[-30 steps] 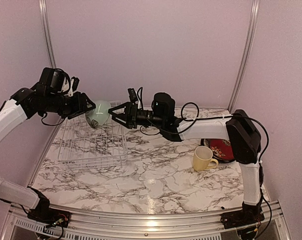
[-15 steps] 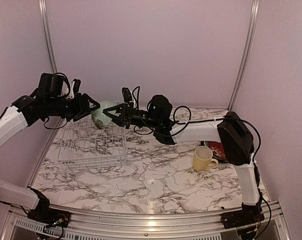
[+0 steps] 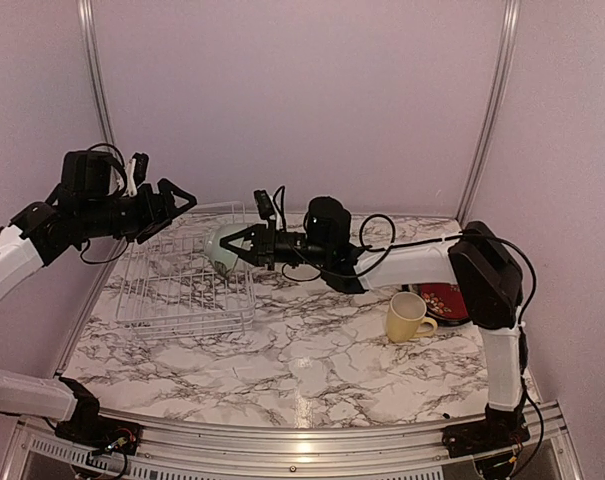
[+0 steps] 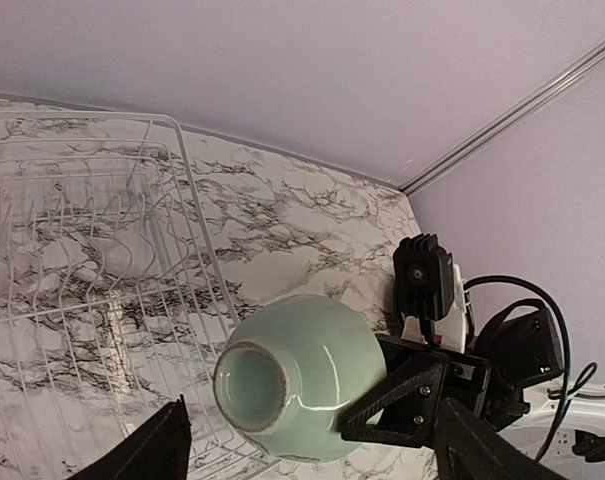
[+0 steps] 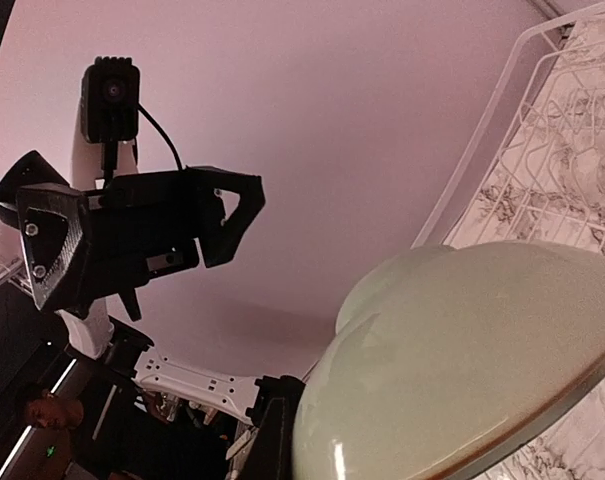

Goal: Unload the mixed dishes from the dish rack
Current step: Place the bowl at the center of the board.

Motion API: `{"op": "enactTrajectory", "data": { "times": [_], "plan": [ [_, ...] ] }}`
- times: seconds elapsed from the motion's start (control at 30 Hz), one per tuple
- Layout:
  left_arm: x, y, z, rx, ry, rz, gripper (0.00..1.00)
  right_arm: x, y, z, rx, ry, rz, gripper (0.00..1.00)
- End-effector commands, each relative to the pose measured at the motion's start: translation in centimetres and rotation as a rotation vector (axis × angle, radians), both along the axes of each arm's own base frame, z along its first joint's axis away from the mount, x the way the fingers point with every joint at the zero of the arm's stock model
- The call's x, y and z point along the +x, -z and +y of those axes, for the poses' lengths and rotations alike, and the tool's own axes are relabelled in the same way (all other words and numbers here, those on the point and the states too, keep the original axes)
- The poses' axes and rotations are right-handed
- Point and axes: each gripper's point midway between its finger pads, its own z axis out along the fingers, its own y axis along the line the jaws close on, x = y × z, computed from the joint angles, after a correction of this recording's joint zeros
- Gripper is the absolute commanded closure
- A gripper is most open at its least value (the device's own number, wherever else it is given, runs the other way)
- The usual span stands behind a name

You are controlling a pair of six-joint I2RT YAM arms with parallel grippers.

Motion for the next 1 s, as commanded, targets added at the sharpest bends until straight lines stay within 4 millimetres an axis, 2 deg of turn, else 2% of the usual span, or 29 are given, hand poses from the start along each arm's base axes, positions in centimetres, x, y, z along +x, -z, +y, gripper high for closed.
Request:
{"op": "enactTrajectory", "data": {
  "times": [0.0, 0.23, 0.37, 0.5, 0.6, 0.83, 0.97],
  "plan": [
    [-0.6, -0.7, 2.0, 0.059, -0.065, -0.039, 0.09, 1.4, -4.7, -4.1, -0.026, 0.124, -0.219, 1.0],
    [-1.4, -0.2, 3.5, 0.105, -0.111, -0.048, 0.02, 3.0, -0.7, -9.5, -0.448, 0.297, -0.409, 1.0],
    [-1.5, 0.1, 3.6, 0.105, -0.114, -0.051, 0.01, 4.1, 2.6, -13.3, -0.727, 0.391, -0.501, 1.0],
    [-1.2, 0.8, 3.5, 0.108, -0.116, -0.04, 0.01, 6.1, 5.9, -17.5, -1.048, 0.476, -0.578, 1.0],
    [-1.1, 1.2, 3.3, 0.104, -0.109, -0.03, 0.01, 6.7, 7.7, -19.9, -1.224, 0.481, -0.624, 1.0],
    [-0.8, 1.5, 2.9, 0.093, -0.102, -0.019, 0.01, 7.4, 11.0, -22.9, -1.527, 0.362, -0.712, 1.0],
    [-0.6, 1.3, 2.5, 0.085, -0.092, -0.019, 0.01, 7.2, 13.3, -23.8, -1.618, 0.263, -0.741, 1.0]
  ]
}}
